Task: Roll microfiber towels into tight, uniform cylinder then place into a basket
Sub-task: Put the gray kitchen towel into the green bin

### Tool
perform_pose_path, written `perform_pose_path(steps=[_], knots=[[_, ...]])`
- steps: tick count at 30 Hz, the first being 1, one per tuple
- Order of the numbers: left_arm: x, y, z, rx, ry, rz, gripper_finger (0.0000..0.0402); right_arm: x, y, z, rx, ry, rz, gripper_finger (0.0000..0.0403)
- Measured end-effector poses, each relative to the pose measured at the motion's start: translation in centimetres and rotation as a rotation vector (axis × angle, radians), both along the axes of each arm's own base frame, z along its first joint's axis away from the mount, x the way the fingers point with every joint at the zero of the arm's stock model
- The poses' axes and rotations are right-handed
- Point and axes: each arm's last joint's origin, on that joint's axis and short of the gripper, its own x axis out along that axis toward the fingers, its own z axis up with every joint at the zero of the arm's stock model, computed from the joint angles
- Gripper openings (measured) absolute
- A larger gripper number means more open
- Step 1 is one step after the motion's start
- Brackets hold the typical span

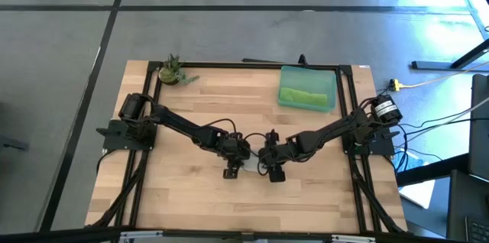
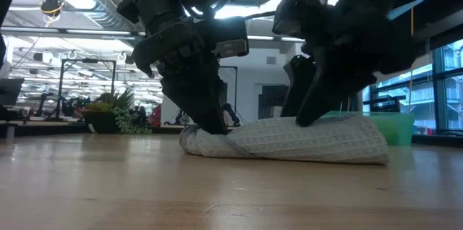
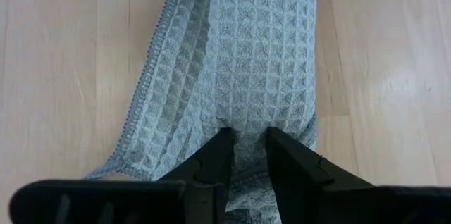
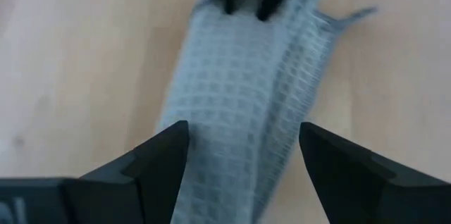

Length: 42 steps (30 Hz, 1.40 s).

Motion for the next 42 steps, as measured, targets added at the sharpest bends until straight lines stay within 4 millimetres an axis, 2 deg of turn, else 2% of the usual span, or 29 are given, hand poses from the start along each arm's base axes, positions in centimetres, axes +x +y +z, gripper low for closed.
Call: perform_pose_path(steps=[7,14,20,23,29,42], knots=[[0.0,0.0,0.0,0.000,-0.001,0.000,0.0086,-0.3,-0.2,-0.2,-0.017,0.029,-0.066,0.0273],[0.0,0.0,0.1,0.000,-0.002,0.000,0.0086,0.0,0.3,0.0,0.128,0.028,0.006,0.0273],[0.0,0.0,0.1,0.000,-0.003,0.000,0.0086,0.0,0.2,0.1,0.074,0.004,0.003,0.0277],[0.0,0.0,0.1,0.000,-0.003,0.000,0.0086,-0.1,0.2,0.0,0.072,0.019,-0.048,0.0303],[0.0,0.0,0.1,0.000,-0.004,0.001,0.0086,-0.5,1.0,0.0,0.037,0.006,-0.082,0.0391],[0.0,0.0,0.1,0.001,-0.004,0.001,0.0086,0.2,1.8,-2.9,0.046,0.036,-0.103,0.0400]])
